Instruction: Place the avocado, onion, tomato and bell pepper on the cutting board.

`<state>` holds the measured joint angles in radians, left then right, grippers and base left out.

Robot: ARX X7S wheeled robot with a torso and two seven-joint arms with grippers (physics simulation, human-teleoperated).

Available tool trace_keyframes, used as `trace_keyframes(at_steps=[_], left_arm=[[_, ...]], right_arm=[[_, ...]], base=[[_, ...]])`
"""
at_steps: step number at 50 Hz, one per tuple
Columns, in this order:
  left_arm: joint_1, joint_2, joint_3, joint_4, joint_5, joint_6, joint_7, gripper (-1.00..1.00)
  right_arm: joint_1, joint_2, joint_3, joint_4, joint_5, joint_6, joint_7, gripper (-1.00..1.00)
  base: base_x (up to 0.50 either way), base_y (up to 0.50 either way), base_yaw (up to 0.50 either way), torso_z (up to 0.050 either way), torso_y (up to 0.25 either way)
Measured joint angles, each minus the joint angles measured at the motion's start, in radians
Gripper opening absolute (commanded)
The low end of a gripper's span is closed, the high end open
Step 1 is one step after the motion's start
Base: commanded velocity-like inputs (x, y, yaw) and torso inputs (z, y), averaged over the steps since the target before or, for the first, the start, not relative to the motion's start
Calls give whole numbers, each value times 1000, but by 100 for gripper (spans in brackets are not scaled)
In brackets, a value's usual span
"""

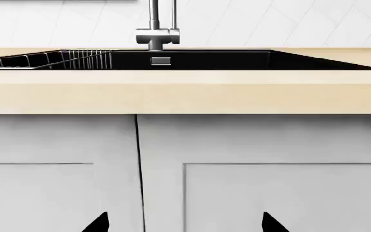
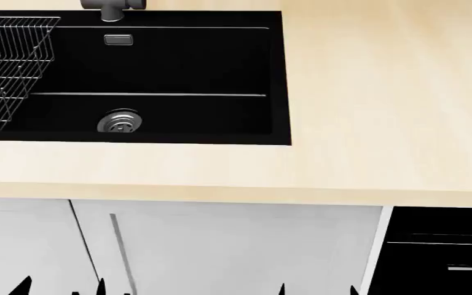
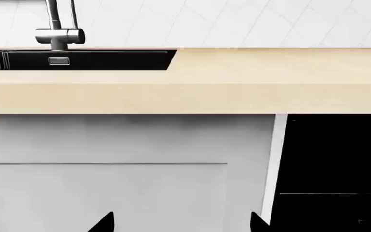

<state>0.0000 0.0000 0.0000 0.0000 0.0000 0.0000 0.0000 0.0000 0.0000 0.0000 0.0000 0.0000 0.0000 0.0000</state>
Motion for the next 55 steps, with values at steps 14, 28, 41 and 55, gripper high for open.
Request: trace_keyframes(at_steps=[14, 28, 41, 55], left_arm=[[-1, -26, 33, -1, -24, -5, -31, 100], [-5, -52, 63, -6, -53, -9, -63, 100], [-4, -72, 83, -1, -72, -6, -86, 100], [-5, -89, 102, 0, -89, 0, -107, 100]], right_arm=[[-1, 27, -29, -4, 31, 9, 33, 100], [6, 53, -60, 1, 61, 18, 65, 100], [6, 72, -84, -1, 77, 19, 90, 100], [8, 89, -106, -2, 88, 20, 112, 100]], base=[[0, 26, 0, 0, 0], [0, 368, 0, 0, 0], [0, 460, 0, 0, 0], [0, 497, 0, 0, 0]])
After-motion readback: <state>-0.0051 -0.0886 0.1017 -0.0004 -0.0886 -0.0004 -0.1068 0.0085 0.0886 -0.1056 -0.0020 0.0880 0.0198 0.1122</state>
